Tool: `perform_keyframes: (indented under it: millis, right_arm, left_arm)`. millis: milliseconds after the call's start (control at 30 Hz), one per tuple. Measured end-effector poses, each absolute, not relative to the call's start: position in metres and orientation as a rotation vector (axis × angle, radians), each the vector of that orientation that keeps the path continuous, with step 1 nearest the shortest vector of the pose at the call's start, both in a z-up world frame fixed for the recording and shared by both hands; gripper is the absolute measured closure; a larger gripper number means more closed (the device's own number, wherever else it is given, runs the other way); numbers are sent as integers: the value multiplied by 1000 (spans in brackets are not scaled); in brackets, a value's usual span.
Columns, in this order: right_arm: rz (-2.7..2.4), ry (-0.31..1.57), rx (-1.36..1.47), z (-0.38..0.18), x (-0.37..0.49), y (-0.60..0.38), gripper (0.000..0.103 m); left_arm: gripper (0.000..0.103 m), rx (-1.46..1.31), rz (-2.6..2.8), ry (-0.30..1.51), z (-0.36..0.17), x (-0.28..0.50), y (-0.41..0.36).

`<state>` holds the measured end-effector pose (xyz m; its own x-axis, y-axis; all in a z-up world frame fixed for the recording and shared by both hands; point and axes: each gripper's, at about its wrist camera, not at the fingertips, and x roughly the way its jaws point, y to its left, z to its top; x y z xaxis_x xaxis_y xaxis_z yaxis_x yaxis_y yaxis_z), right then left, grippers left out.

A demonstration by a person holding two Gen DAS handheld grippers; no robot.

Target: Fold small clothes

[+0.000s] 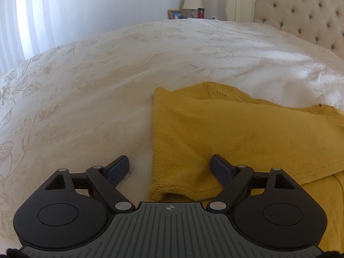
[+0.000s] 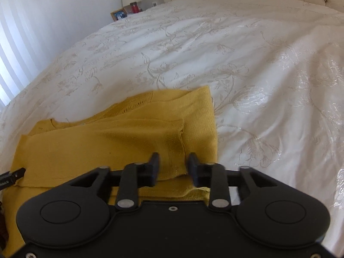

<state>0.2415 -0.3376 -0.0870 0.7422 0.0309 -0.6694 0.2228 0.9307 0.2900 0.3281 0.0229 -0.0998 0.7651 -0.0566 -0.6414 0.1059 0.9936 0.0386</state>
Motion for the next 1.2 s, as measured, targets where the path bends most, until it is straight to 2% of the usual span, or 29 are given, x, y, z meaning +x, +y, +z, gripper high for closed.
perform_keyframes:
  millis: [33,67,300,367,400,433,467,500,567,667,767,800,900,1067,1133,1200]
  right_arm:
    - [-100,694,377,-85,240,-339,33]
    - [-96,658,389,-84,240,-340,30]
    - [-41,636,572,-109,255,-351,30]
    - [-36,608,584,-109,255,-353,33]
    - [-29,587,590,-109,254,-353,41]
    - [-21,574,590,-108,253,-352,58]
    - [-21,569,571,-106,253,-350,80]
    - [-36,550,518,-101,251,-346,89]
    - [-78,496,377,-89,246,-335,89]
    - [-151,573,263,-90,254,-326,87]
    - [-188,649,306,-112,259,-333,86]
    - [-188,646,316,-111,259,-334,81]
    - [-209,634,320,-108,254,-336,51]
    - [-202,617,288,-116,250,-330,44]
    - [-187,604,245,-118,248,-322,35]
    - [-182,594,202,-120,248,-315,30]
  left_arm:
    - [17,79,-87,686,-101,327,22]
    - [16,79,-87,679,-102,327,22]
    - [15,42,-100,646,-106,324,28]
    - [14,52,-93,639,-106,323,25]
    - [14,59,-90,636,-106,322,24]
    - [14,62,-88,634,-106,321,23]
    - [14,62,-88,634,-106,321,24]
    - [14,61,-89,633,-106,321,24]
    - [14,58,-90,634,-106,321,25]
    - [14,59,-89,632,-107,320,25]
    - [13,69,-83,629,-106,320,23]
    - [13,72,-82,627,-106,319,23]
    - [13,69,-82,624,-107,319,23]
    - [13,55,-87,619,-108,318,25]
    - [13,53,-86,617,-108,318,26]
    - [13,56,-86,613,-109,318,26]
